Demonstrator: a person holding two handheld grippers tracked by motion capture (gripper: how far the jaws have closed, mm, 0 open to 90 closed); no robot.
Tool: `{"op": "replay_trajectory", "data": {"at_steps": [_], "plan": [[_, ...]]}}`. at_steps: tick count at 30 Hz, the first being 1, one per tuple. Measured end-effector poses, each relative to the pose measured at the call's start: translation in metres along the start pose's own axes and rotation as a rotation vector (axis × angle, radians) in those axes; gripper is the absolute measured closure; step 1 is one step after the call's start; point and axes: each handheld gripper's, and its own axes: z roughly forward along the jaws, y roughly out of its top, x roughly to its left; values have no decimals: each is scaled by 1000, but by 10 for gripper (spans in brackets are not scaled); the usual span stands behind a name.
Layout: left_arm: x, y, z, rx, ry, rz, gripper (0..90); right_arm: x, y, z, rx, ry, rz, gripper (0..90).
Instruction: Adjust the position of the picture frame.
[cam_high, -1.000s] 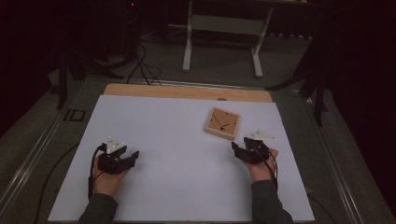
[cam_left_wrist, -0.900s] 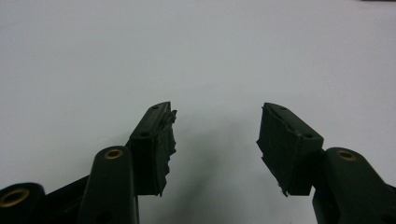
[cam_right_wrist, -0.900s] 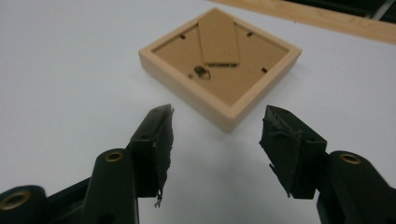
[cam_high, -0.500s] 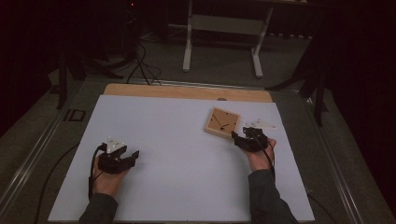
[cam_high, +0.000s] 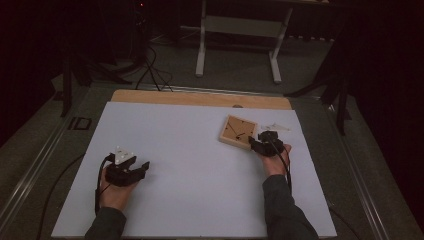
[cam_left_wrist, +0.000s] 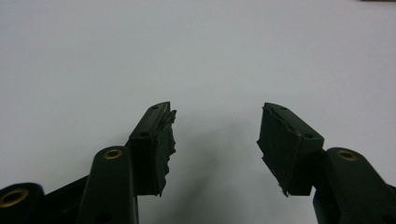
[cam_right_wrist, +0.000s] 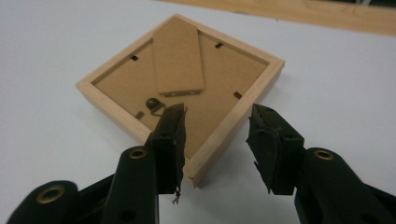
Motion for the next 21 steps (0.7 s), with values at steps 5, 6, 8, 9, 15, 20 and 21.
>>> {"op": "replay_trajectory", "data": {"at_steps": [5,6,8,9,15,20,21], "plan": [[0,0,0,1,-1,6,441,-1,-1,6,19,8,18,568],[-1,0,1,3,-1,8,441,-1,-1,8,22,12,24,572],[-1,0,1,1,-1,9,441,-2,-3,14,37,20,48,598],[-1,0,0,0,-2,8,440,-1,-3,16,42,18,54,613],[0,0,0,-3,1,1,440,-4,-4,20,46,30,106,669],[0,0,0,-2,1,2,441,-7,-5,19,41,34,137,731],[-1,0,0,-1,0,3,441,-8,-5,19,42,36,140,733]]}}
